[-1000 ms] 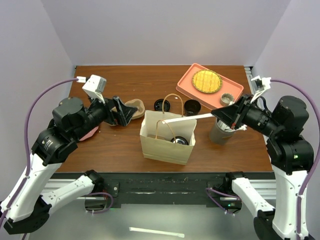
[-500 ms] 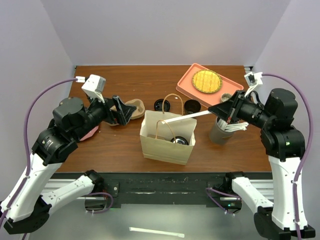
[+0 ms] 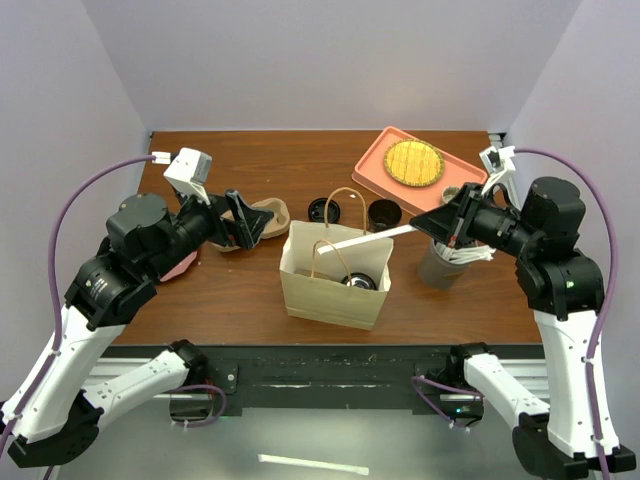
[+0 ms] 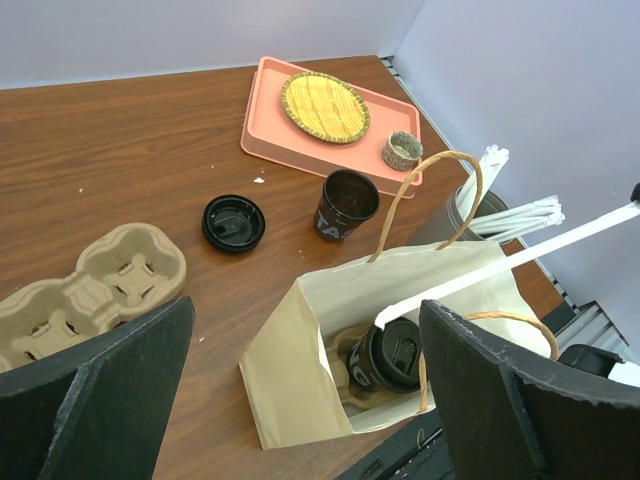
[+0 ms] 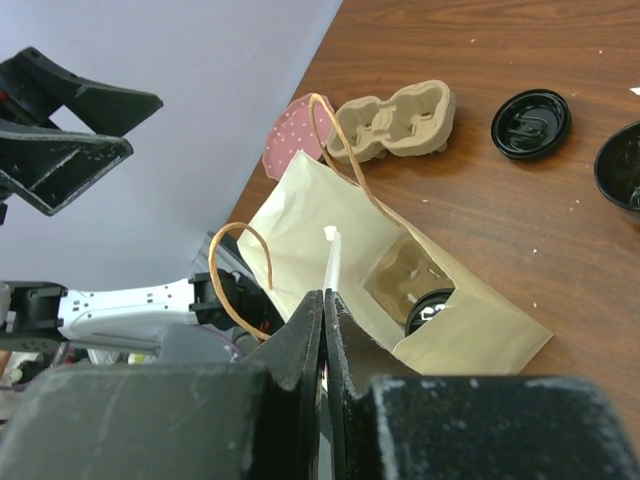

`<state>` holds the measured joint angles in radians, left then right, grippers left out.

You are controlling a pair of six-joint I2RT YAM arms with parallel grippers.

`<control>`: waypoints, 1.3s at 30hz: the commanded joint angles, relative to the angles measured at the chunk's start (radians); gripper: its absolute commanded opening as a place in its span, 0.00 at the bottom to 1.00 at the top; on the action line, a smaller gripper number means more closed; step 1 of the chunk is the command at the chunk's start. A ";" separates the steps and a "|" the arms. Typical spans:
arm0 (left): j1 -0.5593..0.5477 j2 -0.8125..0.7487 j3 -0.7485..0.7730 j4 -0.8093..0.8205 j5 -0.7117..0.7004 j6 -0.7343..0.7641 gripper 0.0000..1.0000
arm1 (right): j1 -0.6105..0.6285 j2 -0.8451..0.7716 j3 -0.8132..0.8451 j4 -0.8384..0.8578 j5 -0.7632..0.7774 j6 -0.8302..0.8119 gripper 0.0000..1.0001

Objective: Pack the takeout coffee

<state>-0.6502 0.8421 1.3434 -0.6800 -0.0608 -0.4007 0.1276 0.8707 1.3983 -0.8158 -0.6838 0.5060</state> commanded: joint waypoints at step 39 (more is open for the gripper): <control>0.000 0.074 0.166 0.033 0.075 -0.007 1.00 | 0.015 0.018 0.229 -0.163 0.280 0.121 0.99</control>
<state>-0.6502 0.9184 1.4940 -0.6823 -0.0196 -0.3752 0.1394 0.9119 1.6665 -0.9871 -0.4252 0.5941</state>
